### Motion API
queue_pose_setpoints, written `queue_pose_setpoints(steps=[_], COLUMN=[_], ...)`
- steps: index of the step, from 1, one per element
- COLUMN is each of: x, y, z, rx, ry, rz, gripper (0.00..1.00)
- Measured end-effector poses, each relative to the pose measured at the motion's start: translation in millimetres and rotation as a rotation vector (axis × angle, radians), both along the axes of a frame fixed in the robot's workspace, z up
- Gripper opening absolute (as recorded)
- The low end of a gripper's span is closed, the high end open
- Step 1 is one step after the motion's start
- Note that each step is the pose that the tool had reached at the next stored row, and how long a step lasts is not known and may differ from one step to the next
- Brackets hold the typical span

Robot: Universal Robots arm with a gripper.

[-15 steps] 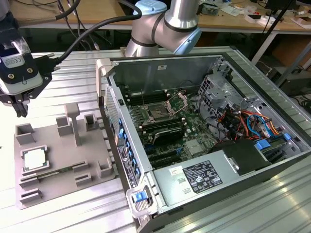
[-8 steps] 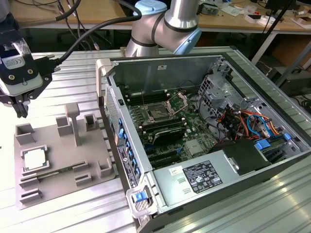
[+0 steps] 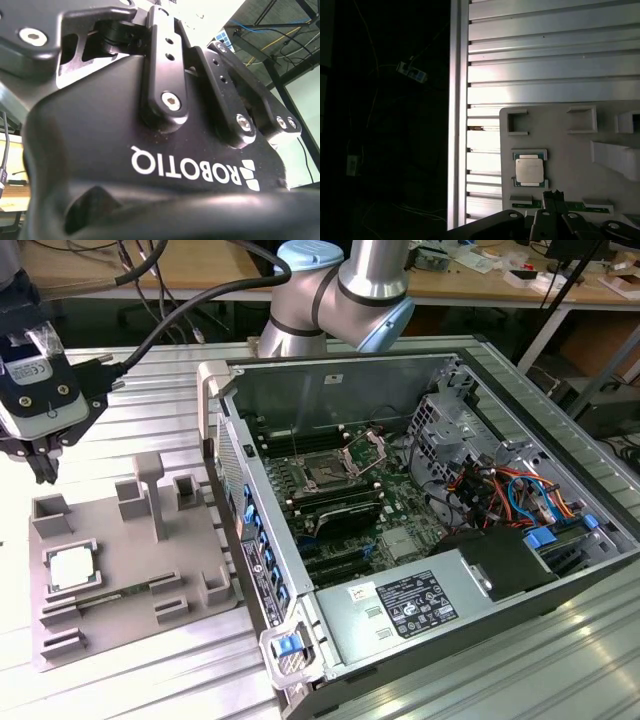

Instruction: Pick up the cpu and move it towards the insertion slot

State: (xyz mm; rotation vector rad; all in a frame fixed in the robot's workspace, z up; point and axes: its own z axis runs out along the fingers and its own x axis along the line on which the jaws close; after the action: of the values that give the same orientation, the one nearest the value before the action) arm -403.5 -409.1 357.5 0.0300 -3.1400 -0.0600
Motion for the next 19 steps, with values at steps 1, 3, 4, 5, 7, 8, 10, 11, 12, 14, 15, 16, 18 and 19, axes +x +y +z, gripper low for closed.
queue_pose_setpoints(steps=[1, 3, 4, 5, 7, 8, 10, 11, 12, 14, 15, 16, 18, 19], x=[0.0, 0.0, 0.0, 0.0, 0.0, 0.0, 0.0, 0.0, 0.0, 0.0, 0.0, 0.0, 0.0, 0.0], y=[0.0, 0.0, 0.0, 0.0, 0.0, 0.0, 0.0, 0.0, 0.0, 0.0, 0.0, 0.0, 0.0, 0.0], z=[-0.2, -0.9, -1.0, -1.2, -1.7, -1.9, -2.3, -2.5, -2.9, -3.5, -3.7, -3.9, -4.2, -4.3], rx=[0.0, 0.0, 0.0, 0.0, 0.0, 0.0, 0.0, 0.0, -0.0001, 0.0, 0.0, 0.0, 0.0, 0.0], ry=[0.0, 0.0, 0.0, 0.0, 0.0, 0.0, 0.0001, 0.0, 0.0, 0.0, 0.0, -0.0001, -0.0001, -0.0001], rz=[0.0, 0.0, 0.0, 0.0, 0.0, 0.0, 0.0, 0.0, 0.0, 0.0, 0.0, 0.0, 0.0, 0.0], gripper=[0.11, 0.11, 0.11, 0.11, 0.11, 0.11, 0.11, 0.11, 0.11, 0.11, 0.11, 0.11, 0.11, 0.11])
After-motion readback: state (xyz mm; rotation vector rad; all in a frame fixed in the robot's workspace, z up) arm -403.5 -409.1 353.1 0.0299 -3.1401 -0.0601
